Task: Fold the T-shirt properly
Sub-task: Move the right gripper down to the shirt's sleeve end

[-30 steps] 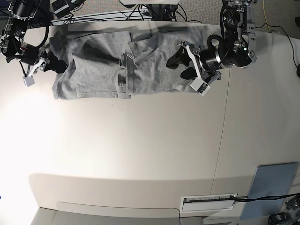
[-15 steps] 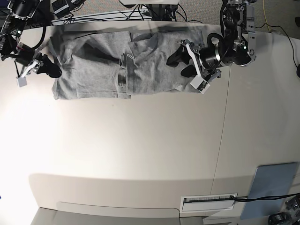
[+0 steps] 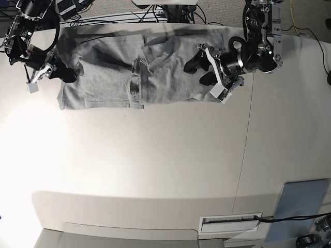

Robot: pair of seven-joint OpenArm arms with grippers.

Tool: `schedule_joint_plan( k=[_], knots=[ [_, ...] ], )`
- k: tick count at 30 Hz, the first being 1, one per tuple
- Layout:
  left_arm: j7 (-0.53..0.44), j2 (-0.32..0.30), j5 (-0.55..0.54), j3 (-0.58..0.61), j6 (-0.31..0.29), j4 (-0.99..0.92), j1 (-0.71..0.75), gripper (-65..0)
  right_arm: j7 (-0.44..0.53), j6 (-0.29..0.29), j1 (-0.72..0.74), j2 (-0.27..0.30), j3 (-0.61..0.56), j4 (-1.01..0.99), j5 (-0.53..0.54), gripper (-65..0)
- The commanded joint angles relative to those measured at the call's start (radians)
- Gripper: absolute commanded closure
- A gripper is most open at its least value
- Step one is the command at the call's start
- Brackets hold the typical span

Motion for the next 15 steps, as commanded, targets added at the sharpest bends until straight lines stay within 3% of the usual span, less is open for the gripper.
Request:
schedule_joint_plan(
  k=[1,8,15],
  knots=[
    [-0.026,-0.003,-0.017,-0.001,-0.002,0.017,-0.005,-38.6,0.008,0.002,0.008,0.021,-0.01,0.011,0.028,-24.9],
    [-0.029,-0.002,-0.016,-0.001,-0.002,0.017,-0.004,-38.6,0.008,0.002,0.009,0.021,-0.162,0.011,0.027,-24.9],
    [-0.031,-0.002,0.005,-0.001,-0.002,0.017,0.001,-38.6,0.008,0.002,0.025,0.021,-0.173,0.011,0.024,-24.9]
  ],
)
